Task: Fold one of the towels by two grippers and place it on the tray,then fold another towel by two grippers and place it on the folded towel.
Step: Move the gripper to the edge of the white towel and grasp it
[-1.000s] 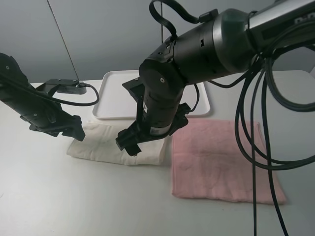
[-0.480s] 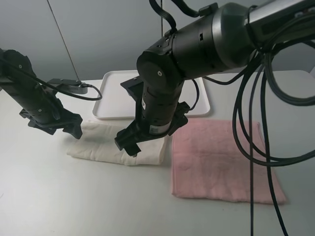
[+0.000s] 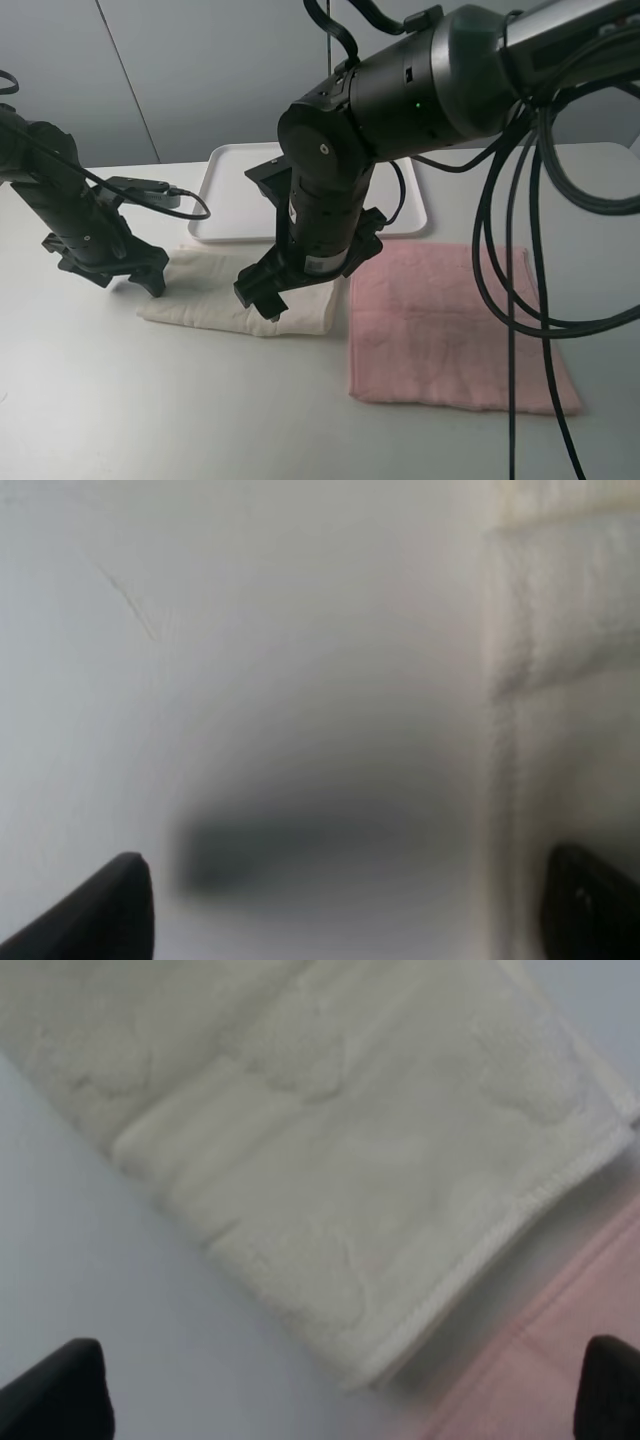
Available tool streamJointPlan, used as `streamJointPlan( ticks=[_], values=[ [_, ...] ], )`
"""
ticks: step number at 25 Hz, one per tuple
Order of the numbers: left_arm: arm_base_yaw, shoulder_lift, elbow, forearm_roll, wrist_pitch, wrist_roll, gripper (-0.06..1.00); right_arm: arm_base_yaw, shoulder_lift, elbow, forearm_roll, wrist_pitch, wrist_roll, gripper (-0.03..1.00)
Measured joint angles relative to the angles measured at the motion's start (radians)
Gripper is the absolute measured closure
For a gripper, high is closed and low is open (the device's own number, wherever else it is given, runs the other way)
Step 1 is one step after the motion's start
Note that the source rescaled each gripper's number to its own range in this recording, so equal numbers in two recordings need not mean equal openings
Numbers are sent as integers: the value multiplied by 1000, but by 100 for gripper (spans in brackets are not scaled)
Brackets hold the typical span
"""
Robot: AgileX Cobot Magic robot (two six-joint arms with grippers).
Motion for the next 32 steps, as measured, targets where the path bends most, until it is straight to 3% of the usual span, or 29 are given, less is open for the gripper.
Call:
streamJointPlan(
  ticks=[9, 20, 28, 32],
  values=[
    [0, 25, -7, 0, 2, -18, -5, -20, 0, 0, 105, -2, -25, -3],
    [0, 25, -11, 0, 4, -18, -5, -96, 35, -15, 248, -43, -74, 14],
    [0, 25, -11, 0, 4, -18, -5, -107, 131, -107, 313, -1, -108, 15],
    [0, 25, -11, 0, 4, -18, -5, -164, 133, -111, 359, 2, -124, 15]
  ],
)
